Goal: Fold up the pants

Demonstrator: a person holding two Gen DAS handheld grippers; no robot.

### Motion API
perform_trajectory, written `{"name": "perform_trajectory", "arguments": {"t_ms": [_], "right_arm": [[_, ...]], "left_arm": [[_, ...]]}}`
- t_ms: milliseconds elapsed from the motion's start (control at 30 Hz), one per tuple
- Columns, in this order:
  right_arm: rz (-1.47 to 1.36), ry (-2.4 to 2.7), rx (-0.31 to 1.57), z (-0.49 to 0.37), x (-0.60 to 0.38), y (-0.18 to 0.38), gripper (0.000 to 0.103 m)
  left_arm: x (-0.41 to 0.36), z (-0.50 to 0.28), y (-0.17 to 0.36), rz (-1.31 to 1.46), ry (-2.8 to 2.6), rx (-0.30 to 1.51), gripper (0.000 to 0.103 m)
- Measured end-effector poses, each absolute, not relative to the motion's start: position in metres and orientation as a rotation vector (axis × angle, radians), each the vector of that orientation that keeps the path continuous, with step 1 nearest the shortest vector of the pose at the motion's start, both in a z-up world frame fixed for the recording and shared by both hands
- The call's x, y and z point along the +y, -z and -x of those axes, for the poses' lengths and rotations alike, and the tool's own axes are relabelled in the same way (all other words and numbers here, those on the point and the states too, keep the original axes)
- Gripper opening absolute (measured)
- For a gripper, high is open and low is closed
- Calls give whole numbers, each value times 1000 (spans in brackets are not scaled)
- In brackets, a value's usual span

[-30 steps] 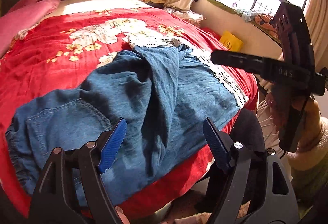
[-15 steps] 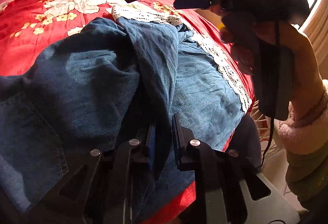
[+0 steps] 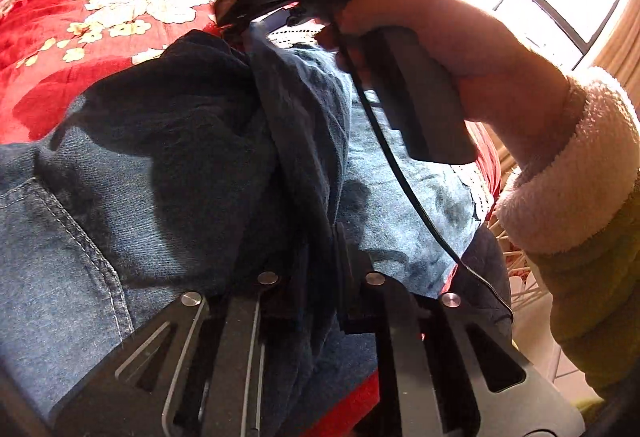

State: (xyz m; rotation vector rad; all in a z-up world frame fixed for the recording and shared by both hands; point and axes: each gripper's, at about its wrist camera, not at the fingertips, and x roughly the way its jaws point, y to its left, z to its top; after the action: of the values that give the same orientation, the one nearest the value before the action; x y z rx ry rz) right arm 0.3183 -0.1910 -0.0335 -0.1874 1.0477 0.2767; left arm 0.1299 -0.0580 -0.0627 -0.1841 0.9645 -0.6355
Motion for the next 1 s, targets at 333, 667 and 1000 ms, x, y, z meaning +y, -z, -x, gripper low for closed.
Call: {"name": "perform_trajectory", "arguments": {"t_ms": [333, 667, 1000], "right_arm": [[-232, -308, 865, -242, -318, -37, 8], [-437, -219, 846, -125, -415, -14, 8], [-560, -218, 898, -75, -447, 29, 8]], "left_arm": [[-47, -120, 39, 165, 621, 914, 0], [-68, -100, 39, 8, 635, 881, 0], [-79, -88, 44, -92, 657, 894, 0]]}}
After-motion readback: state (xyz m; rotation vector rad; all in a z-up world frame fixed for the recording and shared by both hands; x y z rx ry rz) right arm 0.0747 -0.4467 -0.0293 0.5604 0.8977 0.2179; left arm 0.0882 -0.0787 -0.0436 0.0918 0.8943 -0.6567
